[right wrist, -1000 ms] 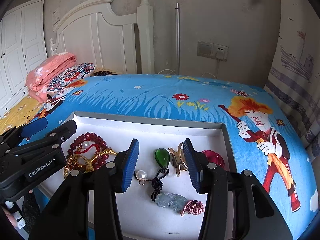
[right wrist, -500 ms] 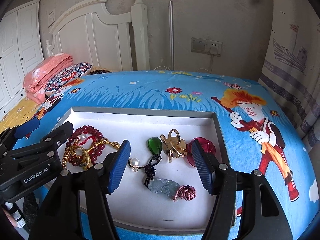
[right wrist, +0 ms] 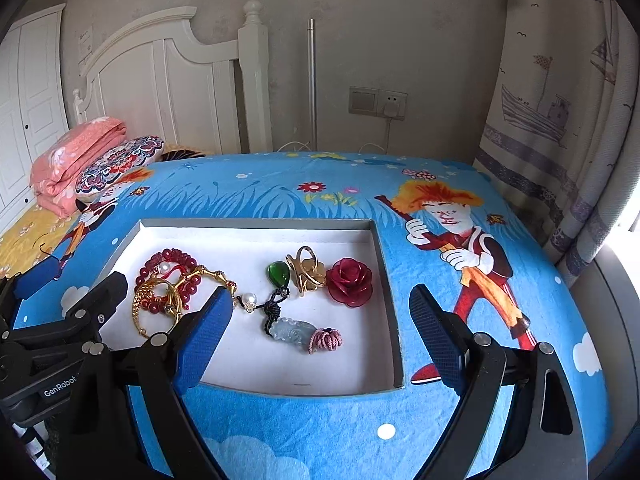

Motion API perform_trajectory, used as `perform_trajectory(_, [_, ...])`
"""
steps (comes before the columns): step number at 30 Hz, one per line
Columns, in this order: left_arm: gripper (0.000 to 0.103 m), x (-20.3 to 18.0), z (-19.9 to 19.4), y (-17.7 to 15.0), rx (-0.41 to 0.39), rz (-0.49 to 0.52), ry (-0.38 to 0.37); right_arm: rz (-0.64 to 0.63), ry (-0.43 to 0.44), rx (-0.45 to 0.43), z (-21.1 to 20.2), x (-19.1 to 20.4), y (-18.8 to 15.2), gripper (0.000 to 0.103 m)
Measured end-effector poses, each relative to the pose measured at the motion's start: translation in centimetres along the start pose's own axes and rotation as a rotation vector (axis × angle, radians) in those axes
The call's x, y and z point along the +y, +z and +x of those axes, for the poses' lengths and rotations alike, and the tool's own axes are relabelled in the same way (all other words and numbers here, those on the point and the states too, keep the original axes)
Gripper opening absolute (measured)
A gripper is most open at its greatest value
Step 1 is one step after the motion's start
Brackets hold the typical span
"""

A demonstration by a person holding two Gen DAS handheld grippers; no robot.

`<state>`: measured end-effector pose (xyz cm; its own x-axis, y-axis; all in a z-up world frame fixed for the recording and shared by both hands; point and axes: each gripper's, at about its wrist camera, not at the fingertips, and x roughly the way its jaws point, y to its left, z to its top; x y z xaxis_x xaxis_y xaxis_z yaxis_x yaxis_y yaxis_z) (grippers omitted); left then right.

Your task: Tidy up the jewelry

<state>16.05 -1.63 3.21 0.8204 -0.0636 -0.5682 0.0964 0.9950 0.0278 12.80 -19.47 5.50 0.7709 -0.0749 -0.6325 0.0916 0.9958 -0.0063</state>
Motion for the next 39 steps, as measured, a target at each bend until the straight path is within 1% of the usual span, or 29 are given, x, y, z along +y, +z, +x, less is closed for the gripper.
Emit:
perform_trajectory(3, [0.098,-0.1,-1.6,-0.7,-0.016,-0.009,-0.013,-0.001,-0.005,0.015,-1.0,-0.4,-0.8,0.084])
perform_trajectory(7, [0.098,0.3,-3.1,-1.2,-0.027,-0.038,-0.003,-0.024,-0.002,0.044,-1.7,-0.7,-2.0,0.084])
perform_trajectory(10, [0.098,0.2,-4.0,-1.5,-0.031,-0.02,0.039,-0.04,-0.007,0.063,-2.0,-0.7,-2.6,0.084])
perform_trajectory(13, [0.098,0.4,-4.7,-1.7,-0.03,-0.012,0.039,-0.036,-0.005,0.07,-2.2,-0.9,-2.7,0.084])
perform_trajectory(22, [0.098,0.8,-4.8,-2.5,0.02,-0.02,0.032,-0.051,-0.007,0.04,-3.4,-0.5,-2.2,0.084])
perform_trajectory(39, [0.098,0.8,-4.6,-3.5,0.045,-0.017,0.041,-0.059,0.012,0.06,-3.0,0.2,-3.0,0.084])
